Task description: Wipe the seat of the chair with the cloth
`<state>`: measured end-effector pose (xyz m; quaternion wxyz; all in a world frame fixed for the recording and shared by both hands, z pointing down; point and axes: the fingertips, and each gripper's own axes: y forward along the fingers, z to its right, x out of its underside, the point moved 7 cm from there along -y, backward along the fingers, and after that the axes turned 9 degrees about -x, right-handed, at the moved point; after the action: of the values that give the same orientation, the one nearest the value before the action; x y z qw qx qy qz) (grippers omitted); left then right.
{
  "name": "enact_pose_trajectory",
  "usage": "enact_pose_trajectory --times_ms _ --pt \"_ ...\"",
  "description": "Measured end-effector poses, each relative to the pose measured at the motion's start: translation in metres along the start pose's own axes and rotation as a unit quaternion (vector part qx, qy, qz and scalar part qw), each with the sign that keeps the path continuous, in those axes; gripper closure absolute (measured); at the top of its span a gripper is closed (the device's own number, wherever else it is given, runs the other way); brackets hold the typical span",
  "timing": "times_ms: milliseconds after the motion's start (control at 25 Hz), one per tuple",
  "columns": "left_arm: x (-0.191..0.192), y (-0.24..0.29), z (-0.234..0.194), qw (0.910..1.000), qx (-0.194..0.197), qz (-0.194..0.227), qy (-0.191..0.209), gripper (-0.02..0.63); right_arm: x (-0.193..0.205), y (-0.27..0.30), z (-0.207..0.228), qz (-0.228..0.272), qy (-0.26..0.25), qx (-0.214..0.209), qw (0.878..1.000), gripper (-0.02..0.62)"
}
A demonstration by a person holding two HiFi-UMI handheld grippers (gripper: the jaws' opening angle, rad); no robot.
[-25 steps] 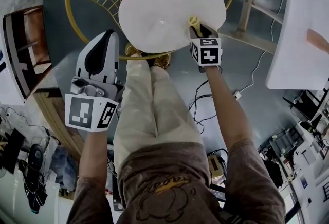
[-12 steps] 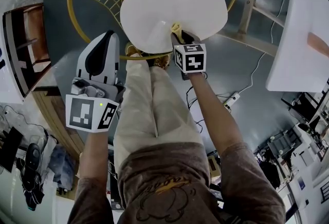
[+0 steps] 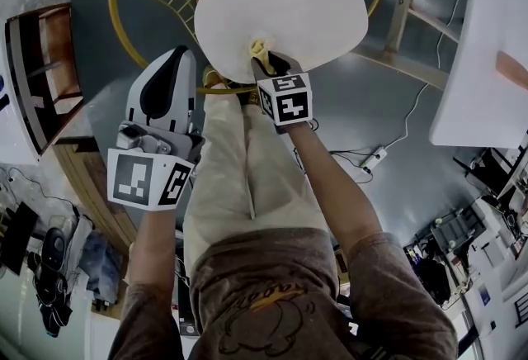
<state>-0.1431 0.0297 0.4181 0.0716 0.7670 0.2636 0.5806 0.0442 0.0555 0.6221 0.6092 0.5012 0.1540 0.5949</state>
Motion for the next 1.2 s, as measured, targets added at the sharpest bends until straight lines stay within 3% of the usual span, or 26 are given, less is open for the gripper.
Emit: enact_pose_trajectory --times_ms 800,1200 --pt "0.001 0.000 -0.003 1.0000 -0.001 -0.005 -0.004 0.603 -0.001 0.014 -0.051 -0.004 -0.024 -0.112 0.993 0.465" --pt "0.002 -0.006 -0.002 1.0000 -0.002 -0.003 -0.003 0.603 0.016 0.010 -0.078 -0.017 -0.032 -0.189 0.981 0.465"
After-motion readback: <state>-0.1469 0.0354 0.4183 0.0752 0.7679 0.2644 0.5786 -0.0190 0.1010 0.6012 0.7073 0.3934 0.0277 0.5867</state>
